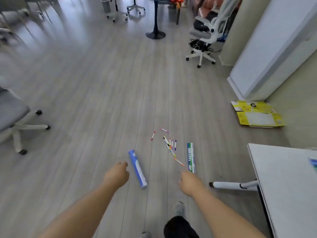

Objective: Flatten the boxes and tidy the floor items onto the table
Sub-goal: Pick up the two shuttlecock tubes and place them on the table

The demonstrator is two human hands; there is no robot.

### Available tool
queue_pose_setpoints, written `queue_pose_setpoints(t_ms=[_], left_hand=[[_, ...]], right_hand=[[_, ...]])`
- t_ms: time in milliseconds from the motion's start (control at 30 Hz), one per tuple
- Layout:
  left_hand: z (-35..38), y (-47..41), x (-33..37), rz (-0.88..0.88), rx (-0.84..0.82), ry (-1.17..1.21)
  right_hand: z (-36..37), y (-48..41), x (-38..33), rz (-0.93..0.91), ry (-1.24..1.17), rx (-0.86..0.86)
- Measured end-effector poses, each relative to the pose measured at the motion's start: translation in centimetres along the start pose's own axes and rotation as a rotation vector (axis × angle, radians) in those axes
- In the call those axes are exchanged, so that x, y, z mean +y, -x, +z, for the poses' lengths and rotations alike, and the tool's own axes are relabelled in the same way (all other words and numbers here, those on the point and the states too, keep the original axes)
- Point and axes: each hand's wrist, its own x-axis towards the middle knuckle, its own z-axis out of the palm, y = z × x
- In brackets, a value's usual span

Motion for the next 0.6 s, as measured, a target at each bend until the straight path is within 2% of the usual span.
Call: queue_pose_setpoints(t_ms=[133, 300, 600], left_hand=[[4.7, -5.5, -2.9, -0.122, -0.015, 0.083], [11.9, -13.3, -7.6, -0.276, 0.007, 0.248], [34.6, -28.0, -19.7, -0.54, 0.009, 0.454]], right_hand=[[3.2, -7.8, -3.0, -0.118, 0.152, -0.082], [9.5, -18.9, -7.9, -0.249, 0.208, -0.114], [34.5, -35.5, -15.1, -0.421, 0.252, -0.213]])
